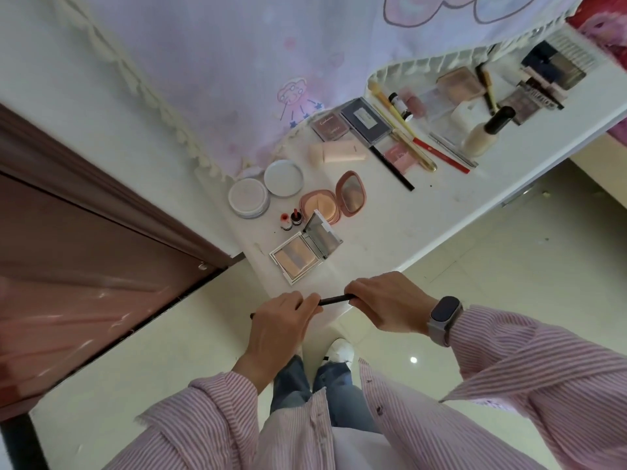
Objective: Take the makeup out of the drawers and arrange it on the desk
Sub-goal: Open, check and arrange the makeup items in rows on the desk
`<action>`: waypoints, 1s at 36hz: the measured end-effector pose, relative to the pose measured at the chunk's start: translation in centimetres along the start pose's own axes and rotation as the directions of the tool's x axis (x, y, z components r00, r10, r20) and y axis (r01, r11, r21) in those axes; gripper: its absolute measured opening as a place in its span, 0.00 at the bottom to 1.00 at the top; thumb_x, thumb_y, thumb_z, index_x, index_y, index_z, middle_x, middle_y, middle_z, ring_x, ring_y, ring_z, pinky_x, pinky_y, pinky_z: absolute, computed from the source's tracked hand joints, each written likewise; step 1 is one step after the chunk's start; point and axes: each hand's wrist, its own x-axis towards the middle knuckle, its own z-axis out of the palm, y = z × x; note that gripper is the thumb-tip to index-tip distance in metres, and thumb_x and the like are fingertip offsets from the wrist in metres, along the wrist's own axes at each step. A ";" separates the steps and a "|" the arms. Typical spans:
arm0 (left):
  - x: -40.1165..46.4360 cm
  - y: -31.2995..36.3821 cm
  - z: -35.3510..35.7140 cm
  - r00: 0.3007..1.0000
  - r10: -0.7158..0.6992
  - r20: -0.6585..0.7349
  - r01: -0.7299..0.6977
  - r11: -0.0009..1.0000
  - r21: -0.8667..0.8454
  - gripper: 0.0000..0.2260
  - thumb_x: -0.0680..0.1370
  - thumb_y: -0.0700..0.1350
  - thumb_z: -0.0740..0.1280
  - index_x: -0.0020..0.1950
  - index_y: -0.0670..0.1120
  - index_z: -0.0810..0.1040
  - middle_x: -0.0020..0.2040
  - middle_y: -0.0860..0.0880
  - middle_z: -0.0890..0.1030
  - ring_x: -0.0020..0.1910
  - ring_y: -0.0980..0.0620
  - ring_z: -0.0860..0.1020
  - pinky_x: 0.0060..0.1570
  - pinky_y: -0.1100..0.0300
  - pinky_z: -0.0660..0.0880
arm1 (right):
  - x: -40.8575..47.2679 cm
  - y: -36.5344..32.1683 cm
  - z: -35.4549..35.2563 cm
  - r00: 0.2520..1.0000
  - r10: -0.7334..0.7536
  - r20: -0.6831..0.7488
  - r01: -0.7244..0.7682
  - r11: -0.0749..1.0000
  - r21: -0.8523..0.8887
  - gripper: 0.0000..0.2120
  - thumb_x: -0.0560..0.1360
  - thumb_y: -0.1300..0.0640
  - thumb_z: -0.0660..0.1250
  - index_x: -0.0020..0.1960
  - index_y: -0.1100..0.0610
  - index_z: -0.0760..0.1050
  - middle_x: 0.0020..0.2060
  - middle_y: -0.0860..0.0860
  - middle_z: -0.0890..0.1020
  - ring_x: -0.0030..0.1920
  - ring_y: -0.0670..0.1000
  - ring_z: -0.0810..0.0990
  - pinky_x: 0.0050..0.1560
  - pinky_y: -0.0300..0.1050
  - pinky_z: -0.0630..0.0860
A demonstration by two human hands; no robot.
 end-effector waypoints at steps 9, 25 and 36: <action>0.6 -0.2 0.4 0.994 0.095 -0.054 -0.096 0.995 -0.025 0.08 0.79 0.50 0.58 0.51 0.46 0.71 0.30 0.49 0.73 0.28 0.53 0.70 0.26 0.63 0.66 | 0.5 -1.7 -0.3 0.995 0.066 0.075 -0.067 0.998 0.007 0.16 0.82 0.50 0.48 0.59 0.57 0.68 0.47 0.51 0.78 0.34 0.54 0.73 0.37 0.46 0.69; -0.1 -0.2 1.2 0.993 -0.070 0.093 0.086 0.981 -0.176 0.09 0.77 0.41 0.62 0.54 0.41 0.78 0.40 0.46 0.77 0.34 0.54 0.75 0.32 0.66 0.75 | -0.5 0.7 -0.7 0.963 0.230 0.144 -0.245 0.964 0.103 0.32 0.77 0.38 0.52 0.75 0.48 0.45 0.51 0.51 0.80 0.39 0.51 0.79 0.46 0.46 0.77; -0.4 0.2 4.5 0.985 -0.172 -0.026 0.171 0.985 -0.017 0.19 0.67 0.40 0.75 0.52 0.46 0.70 0.41 0.46 0.79 0.39 0.49 0.76 0.36 0.55 0.74 | -0.2 2.2 1.7 0.721 0.692 -0.006 -0.561 0.589 0.582 0.23 0.72 0.74 0.54 0.65 0.62 0.67 0.58 0.56 0.68 0.50 0.48 0.70 0.50 0.30 0.62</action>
